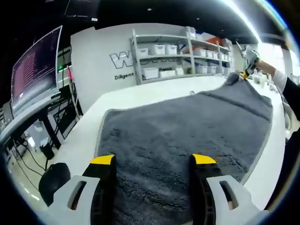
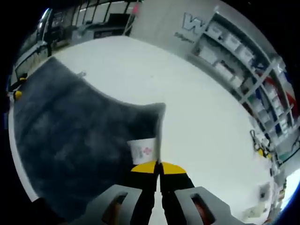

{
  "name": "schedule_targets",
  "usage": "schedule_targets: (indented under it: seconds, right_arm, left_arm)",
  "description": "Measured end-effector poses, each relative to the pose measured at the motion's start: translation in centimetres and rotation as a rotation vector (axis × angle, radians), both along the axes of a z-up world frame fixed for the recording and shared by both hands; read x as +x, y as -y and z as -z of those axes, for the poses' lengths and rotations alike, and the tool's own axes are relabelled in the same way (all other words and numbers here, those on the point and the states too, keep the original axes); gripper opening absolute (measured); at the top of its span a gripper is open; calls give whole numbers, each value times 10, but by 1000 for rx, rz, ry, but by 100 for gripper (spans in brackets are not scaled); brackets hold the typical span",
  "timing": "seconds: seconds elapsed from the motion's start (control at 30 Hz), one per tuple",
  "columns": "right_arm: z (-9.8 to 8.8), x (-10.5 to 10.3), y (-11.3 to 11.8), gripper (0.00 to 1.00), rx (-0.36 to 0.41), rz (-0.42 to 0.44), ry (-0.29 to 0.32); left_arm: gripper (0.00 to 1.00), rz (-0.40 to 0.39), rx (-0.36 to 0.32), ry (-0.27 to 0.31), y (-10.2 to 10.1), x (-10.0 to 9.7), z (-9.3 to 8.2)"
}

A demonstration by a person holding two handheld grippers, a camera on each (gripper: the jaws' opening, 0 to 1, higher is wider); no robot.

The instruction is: Open the folded towel by lifting each exposed corner and separating the folded layers until the towel lies flat within the target outline without major curled edges

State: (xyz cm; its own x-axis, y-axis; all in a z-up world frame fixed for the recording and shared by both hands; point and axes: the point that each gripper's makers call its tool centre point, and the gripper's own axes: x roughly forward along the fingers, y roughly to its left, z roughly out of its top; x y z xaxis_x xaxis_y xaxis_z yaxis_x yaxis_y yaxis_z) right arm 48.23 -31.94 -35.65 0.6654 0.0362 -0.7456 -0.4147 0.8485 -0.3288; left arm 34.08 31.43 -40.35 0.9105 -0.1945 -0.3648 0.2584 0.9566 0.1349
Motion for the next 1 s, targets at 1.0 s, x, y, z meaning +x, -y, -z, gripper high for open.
schedule_targets:
  seconds: [1.0]
  right_arm:
    - [41,-12,-5,0,173,34,119]
  left_arm:
    - [58,21,-6,-1,5,0,1]
